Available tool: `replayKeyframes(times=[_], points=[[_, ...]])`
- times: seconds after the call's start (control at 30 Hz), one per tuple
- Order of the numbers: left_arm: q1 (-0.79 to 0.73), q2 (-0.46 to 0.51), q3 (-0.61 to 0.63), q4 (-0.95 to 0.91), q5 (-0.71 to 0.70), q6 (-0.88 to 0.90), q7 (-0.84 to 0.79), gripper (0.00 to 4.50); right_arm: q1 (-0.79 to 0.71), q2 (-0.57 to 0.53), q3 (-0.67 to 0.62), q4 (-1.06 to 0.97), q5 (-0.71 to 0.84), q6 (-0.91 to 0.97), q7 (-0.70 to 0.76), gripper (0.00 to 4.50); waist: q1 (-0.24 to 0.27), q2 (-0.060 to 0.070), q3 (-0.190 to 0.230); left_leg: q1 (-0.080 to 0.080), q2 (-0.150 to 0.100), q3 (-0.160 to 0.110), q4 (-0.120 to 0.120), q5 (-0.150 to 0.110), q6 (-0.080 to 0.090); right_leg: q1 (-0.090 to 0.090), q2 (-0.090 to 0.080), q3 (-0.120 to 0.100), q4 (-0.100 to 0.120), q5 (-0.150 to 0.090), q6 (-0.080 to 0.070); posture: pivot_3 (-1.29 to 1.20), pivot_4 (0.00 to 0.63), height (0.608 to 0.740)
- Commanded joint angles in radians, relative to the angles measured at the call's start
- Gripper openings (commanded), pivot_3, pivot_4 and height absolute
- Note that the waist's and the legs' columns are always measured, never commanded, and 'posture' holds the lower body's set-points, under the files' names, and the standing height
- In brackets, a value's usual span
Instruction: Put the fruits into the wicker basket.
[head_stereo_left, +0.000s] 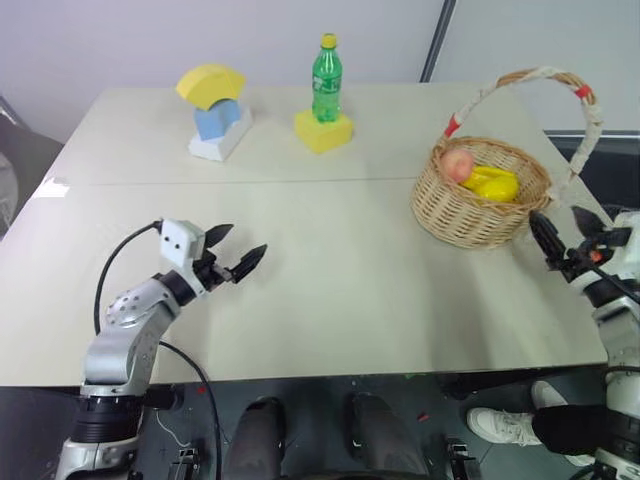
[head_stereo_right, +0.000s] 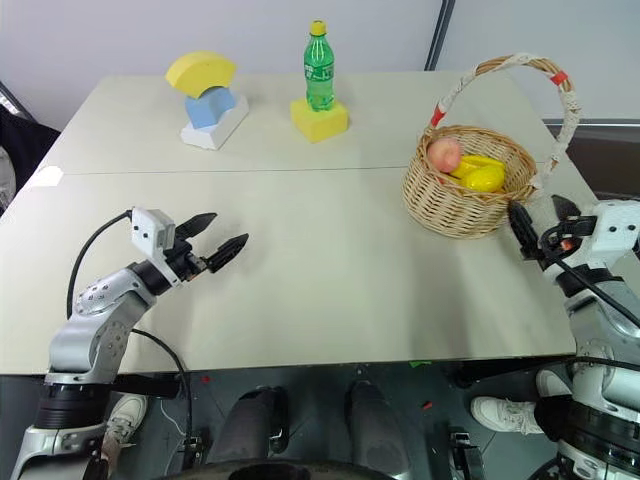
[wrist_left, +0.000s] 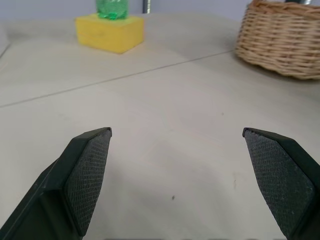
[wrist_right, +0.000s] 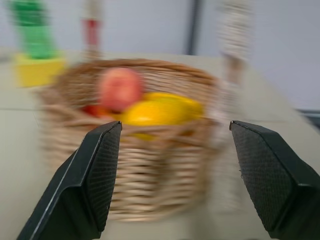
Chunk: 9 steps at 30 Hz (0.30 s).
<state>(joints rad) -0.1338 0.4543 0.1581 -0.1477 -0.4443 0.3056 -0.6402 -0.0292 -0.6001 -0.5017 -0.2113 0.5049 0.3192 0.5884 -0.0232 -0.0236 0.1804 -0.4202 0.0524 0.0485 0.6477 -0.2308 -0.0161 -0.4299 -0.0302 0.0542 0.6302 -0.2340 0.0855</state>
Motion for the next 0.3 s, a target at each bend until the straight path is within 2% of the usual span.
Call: replayKeyframes(times=[0.03, 0.3], points=[[0.056, 0.006, 0.068, -0.027, 0.018, -0.032, 0.050, 4.50, 0.013, -0.029, 0.167, -0.066, -0.009, -0.028, 0.160, 3.59, -0.006, -0.001, 0.000, 0.001, 0.000, 0.000, 0.000, 0.000, 0.000, 0.001, 0.000, 0.000, 0.000, 0.000, 0.000, 0.00, 0.150, 0.740], [0.146, -0.002, 0.103, -0.095, 0.021, -0.021, 0.111, 4.50, -0.086, -0.006, 0.291, 0.081, -0.073, -0.109, 0.220, 3.59, -0.003, -0.001, 0.000, 0.001, 0.000, 0.001, 0.000, 0.000, 0.000, 0.001, -0.001, 0.000, -0.002, 0.000, 0.000, 0.00, 0.150, 0.740]])
